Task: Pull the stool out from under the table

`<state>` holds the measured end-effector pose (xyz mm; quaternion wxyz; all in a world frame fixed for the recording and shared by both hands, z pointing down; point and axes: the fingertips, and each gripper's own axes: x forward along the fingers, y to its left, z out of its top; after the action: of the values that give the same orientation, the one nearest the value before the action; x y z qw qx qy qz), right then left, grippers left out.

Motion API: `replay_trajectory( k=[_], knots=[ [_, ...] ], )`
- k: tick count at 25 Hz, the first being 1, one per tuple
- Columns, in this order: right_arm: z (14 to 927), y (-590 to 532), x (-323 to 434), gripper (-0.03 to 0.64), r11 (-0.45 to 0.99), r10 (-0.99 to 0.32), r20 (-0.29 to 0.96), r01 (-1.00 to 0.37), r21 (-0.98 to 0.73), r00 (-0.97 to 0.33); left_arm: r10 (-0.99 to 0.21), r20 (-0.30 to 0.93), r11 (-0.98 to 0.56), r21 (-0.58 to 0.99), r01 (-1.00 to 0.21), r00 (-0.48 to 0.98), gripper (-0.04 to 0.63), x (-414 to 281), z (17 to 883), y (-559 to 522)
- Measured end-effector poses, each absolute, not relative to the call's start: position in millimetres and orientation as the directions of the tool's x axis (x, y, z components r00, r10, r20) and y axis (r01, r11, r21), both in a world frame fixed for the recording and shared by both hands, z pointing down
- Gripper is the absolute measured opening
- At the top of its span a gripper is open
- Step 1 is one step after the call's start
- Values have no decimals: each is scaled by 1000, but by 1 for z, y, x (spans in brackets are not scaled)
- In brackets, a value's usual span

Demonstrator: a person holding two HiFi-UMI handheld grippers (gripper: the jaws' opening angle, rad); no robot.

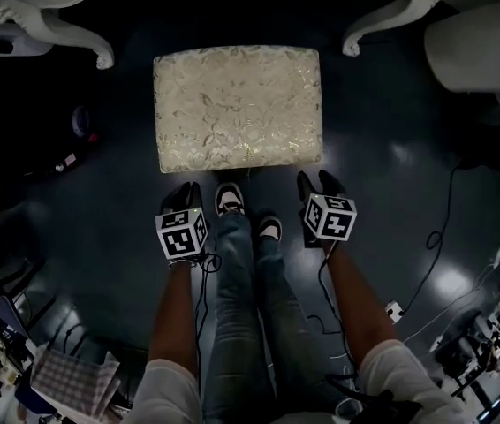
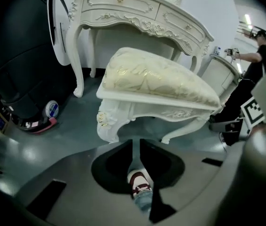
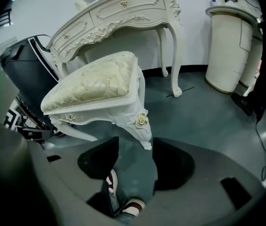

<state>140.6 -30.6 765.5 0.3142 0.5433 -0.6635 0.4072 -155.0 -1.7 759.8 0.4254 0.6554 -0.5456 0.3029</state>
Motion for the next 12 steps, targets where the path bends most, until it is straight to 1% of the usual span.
replay_trajectory(
  k=[3, 7, 11, 12],
  knots=[
    [747, -24, 139, 202, 87, -460, 860, -976, -201, -218, -478, 845, -31, 257, -966, 240, 32, -141, 731, 3],
    [717, -16, 142, 162, 57, -469, 862, -980, -189, -194, -512, 826, -9, 270, -963, 237, 31, -131, 688, 6],
    [685, -16, 144, 94, 15, -485, 858, -983, -182, -167, -542, 811, 21, 276, -961, 222, 27, -131, 645, 1],
    [675, -15, 144, 81, 16, -490, 857, -984, -176, -161, -547, 807, 24, 281, -959, 222, 13, -130, 634, 0]
  ],
)
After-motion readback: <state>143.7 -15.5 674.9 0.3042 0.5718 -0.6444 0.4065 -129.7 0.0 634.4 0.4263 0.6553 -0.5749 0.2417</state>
